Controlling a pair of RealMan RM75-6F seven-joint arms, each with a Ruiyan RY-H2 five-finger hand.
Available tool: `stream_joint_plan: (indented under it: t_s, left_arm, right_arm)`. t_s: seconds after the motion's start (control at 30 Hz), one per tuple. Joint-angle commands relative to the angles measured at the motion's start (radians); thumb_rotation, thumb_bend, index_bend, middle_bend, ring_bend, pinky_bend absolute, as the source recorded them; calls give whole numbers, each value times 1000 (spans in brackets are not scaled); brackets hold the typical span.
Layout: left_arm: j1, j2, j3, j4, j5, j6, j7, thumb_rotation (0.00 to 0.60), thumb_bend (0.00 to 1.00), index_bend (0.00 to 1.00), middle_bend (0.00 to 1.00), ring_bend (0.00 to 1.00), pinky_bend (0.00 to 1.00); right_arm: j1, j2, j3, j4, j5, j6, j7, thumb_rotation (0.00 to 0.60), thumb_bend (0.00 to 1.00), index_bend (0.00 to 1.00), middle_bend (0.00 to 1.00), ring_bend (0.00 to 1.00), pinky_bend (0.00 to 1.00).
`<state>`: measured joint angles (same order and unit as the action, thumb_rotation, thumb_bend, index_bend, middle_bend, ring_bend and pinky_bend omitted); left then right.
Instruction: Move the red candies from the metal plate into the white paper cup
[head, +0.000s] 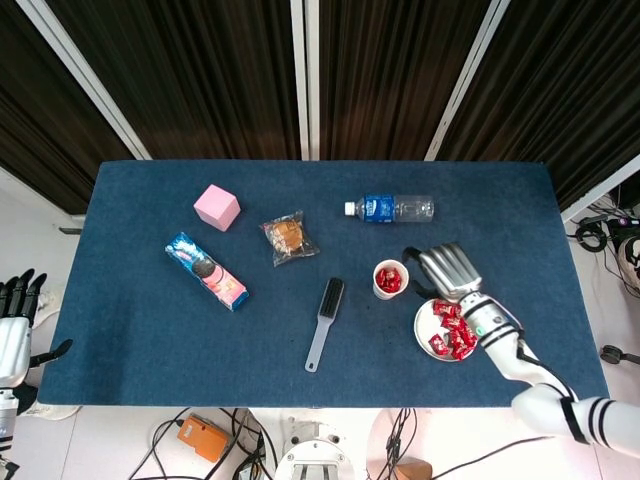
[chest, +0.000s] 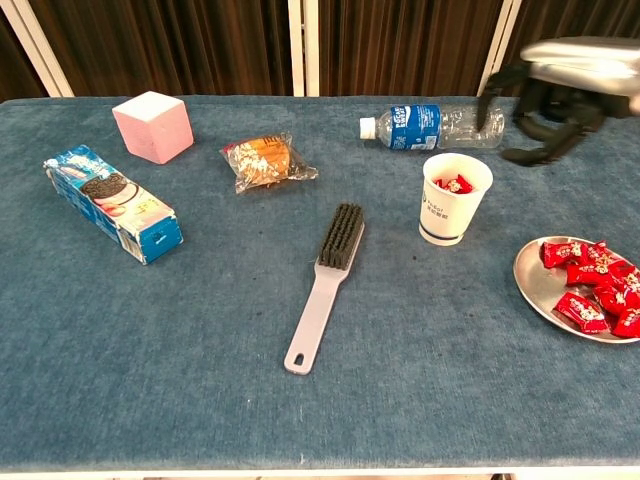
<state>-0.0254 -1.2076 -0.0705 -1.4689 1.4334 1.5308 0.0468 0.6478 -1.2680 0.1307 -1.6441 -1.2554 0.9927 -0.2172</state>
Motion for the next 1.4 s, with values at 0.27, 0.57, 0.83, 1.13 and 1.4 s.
stream_joint_plan:
  t_s: [0.27,0.57,0.83,1.13,1.4]
  left_arm:
    - [-3,-12,4,11,9,0,-9,600,0,0,0,0,0]
    - [5,-7,6,8,7,7,-8,600,0,0,0,0,0]
    - [7,-7,7,8,5,6,-6,600,0,0,0,0,0]
    - [4,-9,4,13,4,4,-8,600,0,0,0,0,0]
    - [10,-12,7,23,0,4,-20,600,0,0,0,0,0]
  right_arm:
    - [-127,17,-123,34,24,34,-53,600,463,482,878,1000,1000]
    - [-101,-40,-113,105,64,-45,-74,600,462,497,878,1000,1000]
    - [-94,-57,-110,126,89,-73,-90,600,462,501,878,1000,1000]
    - [-87,-80,-106,150,101,-93,-99,600,462,503,878,1000,1000]
    - [-74,-96,-103,160,115,-114,-118,600,536,601,878,1000,1000]
